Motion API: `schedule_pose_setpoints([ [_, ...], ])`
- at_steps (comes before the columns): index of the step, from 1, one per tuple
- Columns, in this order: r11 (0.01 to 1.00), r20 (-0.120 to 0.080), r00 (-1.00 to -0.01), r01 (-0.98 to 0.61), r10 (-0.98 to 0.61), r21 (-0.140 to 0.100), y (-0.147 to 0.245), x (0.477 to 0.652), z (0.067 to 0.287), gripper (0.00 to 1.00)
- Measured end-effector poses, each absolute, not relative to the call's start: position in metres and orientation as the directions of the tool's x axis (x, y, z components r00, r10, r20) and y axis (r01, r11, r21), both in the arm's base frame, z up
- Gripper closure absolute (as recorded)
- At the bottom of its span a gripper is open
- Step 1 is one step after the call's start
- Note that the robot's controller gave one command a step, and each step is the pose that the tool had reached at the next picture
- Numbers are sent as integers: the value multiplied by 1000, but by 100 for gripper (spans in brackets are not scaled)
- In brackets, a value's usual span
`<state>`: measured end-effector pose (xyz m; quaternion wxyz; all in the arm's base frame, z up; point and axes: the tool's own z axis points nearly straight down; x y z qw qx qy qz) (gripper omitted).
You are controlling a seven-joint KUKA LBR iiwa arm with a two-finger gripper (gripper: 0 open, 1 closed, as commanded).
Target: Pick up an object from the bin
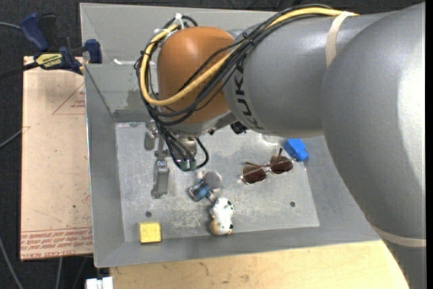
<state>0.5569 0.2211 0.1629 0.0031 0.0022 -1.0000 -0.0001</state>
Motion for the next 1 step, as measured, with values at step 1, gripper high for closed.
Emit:
schedule_pose_setpoints([
  [1, 1000, 0, -1000, 0, 0, 2, 220, 559, 168, 0],
])
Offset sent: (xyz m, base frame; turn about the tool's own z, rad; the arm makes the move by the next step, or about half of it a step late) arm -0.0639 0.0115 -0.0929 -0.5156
